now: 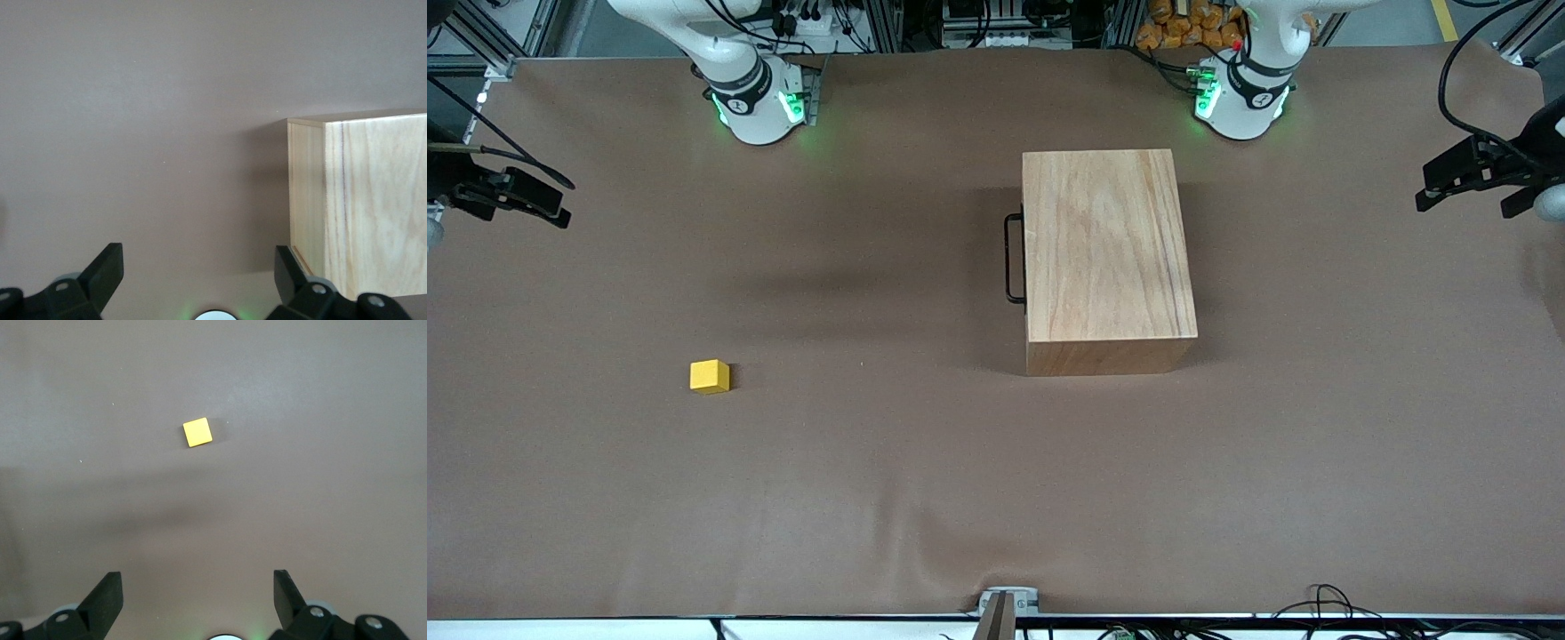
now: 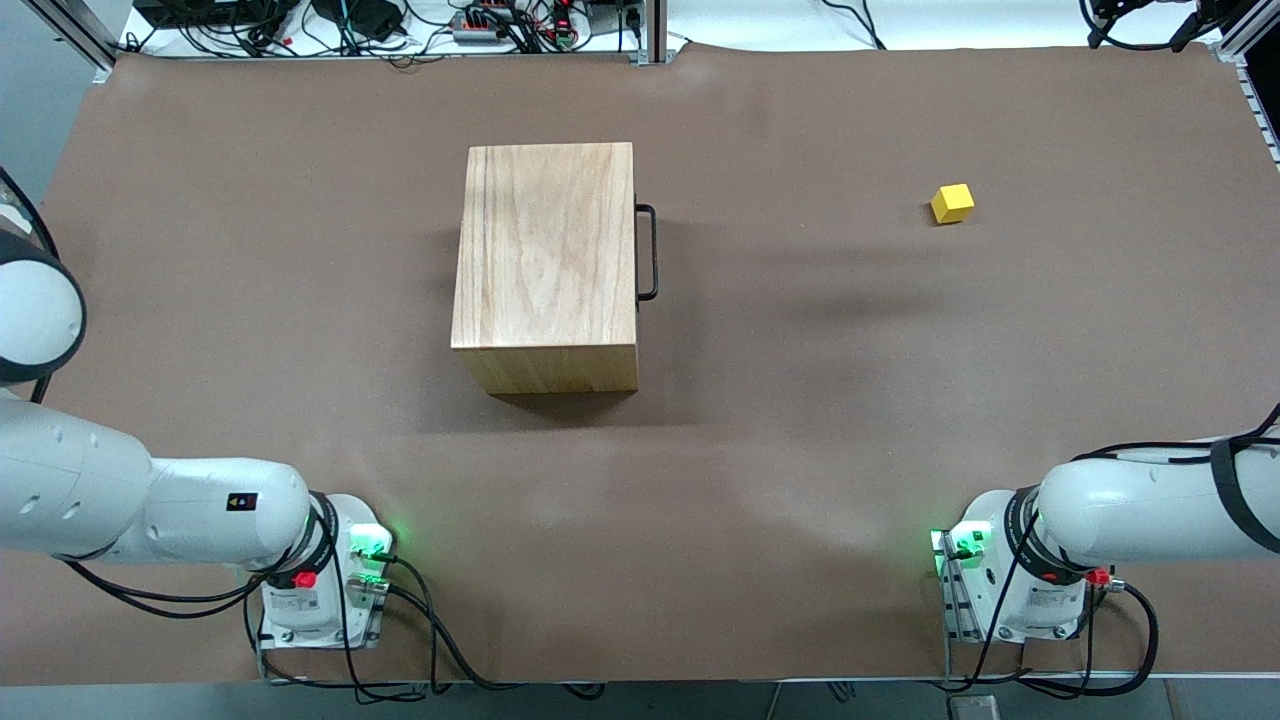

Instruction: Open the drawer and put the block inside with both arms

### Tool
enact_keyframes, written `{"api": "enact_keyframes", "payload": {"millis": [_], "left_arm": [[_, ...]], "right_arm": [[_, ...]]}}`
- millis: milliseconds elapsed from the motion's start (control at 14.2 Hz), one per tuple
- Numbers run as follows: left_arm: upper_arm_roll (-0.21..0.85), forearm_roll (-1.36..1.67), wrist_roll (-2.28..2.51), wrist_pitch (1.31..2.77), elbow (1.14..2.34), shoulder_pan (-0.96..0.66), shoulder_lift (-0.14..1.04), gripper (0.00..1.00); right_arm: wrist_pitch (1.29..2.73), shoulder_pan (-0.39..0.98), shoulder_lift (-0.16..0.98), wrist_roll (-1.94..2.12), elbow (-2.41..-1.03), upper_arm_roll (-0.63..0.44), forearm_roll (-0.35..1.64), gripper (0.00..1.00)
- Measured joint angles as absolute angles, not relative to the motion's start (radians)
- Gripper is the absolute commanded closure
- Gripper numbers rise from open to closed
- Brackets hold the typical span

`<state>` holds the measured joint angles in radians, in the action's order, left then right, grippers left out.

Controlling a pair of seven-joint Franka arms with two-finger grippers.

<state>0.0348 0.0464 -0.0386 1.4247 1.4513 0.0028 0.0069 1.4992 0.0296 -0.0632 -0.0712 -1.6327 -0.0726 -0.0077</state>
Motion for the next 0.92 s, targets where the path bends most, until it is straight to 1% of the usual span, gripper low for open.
{"api": "enact_keyframes", "payload": {"millis": [564,705,916], "left_arm": [[0.046,0.070,-0.036,1.423,1.451,-0.014,0.037,0.00],[0.063,0.071,0.015,1.423,1.451,-0.059,0.052,0.00],[0.085,0.072,0.163,1.423,1.451,-0.170,0.084,0.00]], "right_arm": [[1.501,0.030,-0.069,-0.071,-1.636,-0.074,-0.008,0.00],[1.505,0.030,-0.069,-0.071,-1.638,-0.075,-0.008,0.00],[1.525,0.030,-0.069,-0.071,-1.643,-0.075,-0.008,0.00]]}}
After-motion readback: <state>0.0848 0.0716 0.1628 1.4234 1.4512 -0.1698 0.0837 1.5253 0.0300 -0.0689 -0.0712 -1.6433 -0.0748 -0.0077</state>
